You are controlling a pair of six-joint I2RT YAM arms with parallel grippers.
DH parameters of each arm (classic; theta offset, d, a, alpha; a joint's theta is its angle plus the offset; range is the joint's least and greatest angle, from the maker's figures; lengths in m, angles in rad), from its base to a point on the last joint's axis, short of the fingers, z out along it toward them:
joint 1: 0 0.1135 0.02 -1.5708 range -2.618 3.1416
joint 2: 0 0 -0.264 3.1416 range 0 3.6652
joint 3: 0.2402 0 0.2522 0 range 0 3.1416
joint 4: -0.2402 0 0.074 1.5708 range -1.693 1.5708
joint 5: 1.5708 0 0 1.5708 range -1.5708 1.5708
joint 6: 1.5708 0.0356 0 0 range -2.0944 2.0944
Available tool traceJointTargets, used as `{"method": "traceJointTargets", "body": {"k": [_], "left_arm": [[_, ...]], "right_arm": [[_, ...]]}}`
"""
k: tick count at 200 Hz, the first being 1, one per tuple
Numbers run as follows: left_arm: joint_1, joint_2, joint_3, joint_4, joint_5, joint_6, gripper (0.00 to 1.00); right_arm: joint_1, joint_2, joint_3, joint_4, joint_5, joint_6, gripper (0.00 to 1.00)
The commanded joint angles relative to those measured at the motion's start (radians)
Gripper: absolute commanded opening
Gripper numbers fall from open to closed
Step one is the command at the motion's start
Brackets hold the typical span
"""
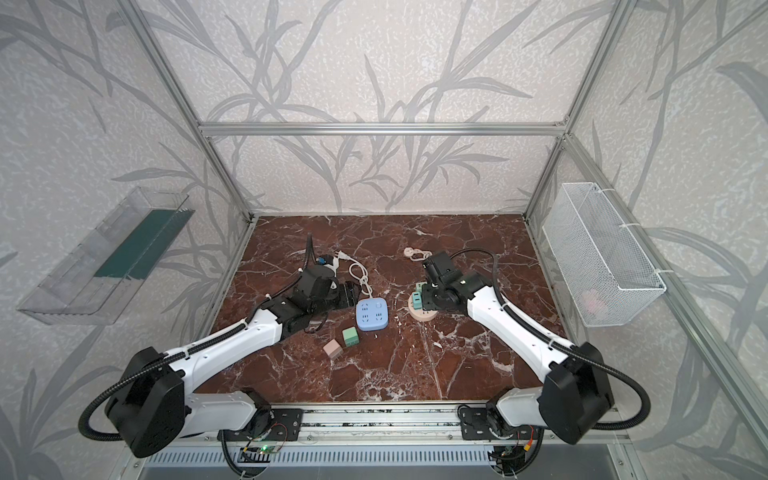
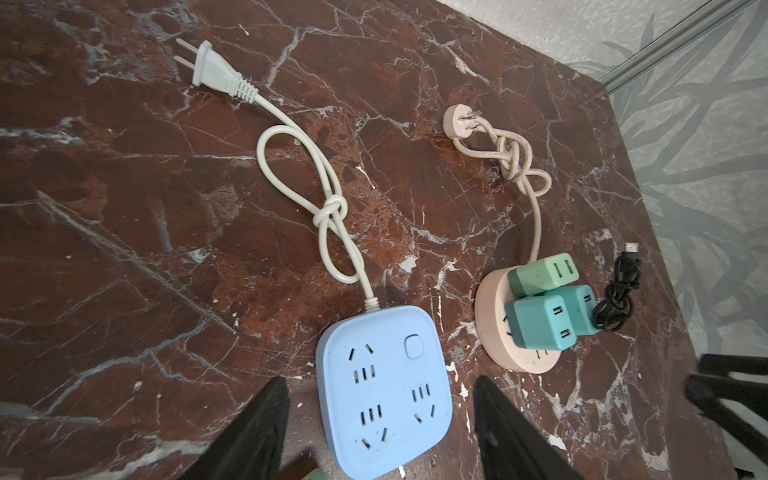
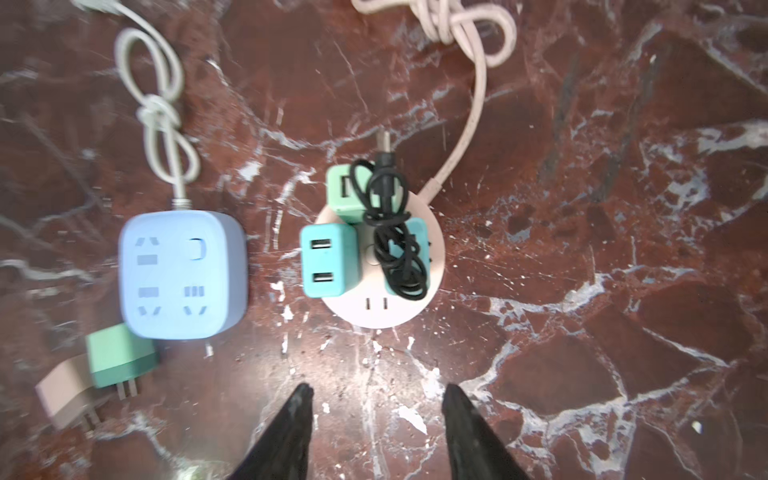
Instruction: Insert the plug
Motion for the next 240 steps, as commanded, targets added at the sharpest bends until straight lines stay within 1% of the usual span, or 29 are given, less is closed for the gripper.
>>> {"method": "traceJointTargets", "body": {"k": [1,16,48,66,79,96,113,138,164,186,240], "left_arm": [[0.004,-0.004,0.03,-0.099,-0.066,0.006,0.73],[0.005,-0.015,0.027,-0.154,-0.08,-0.011,0.74],[0.004,-0.074,0.007,-0.284,-0.056,-0.049,0.72],[0.005,-0.112,-0.016,-0.334,-0.039,-0.07,0.68],[0.004,-0.122,-0.024,-0.383,-0.025,-0.089,0.6],[0.003,-0.123,-0.034,-0.428,0.019,-0.106,0.55],[0.001,-0.123,-0.049,-0.433,0.04,-0.111,0.52],[0.001,-0.115,-0.055,-0.432,0.072,-0.106,0.52],[-0.008,-0.091,-0.062,-0.432,0.106,-0.118,0.55],[-0.023,-0.067,-0.071,-0.43,0.1,-0.135,0.59],[-0.046,-0.038,-0.071,-0.424,0.109,-0.149,0.61]], "right_arm": [[0.001,-0.089,-0.066,0.091,-0.147,0.019,0.49],[0.019,-0.112,-0.083,0.133,-0.187,0.043,0.47],[0.099,-0.072,-0.069,0.152,-0.185,0.052,0.46],[0.137,-0.021,-0.06,0.176,-0.193,0.056,0.45],[0.158,0.014,-0.053,0.19,-0.201,0.06,0.45],[0.179,0.049,-0.048,0.195,-0.205,0.061,0.45],[0.191,0.071,-0.054,0.214,-0.205,0.061,0.44],[0.199,0.108,-0.041,0.215,-0.212,0.055,0.44],[0.199,0.116,-0.044,0.2,-0.204,0.047,0.44],[0.199,0.115,-0.068,0.22,-0.203,0.062,0.44],[0.207,0.135,-0.066,0.236,-0.213,0.073,0.43]]}}
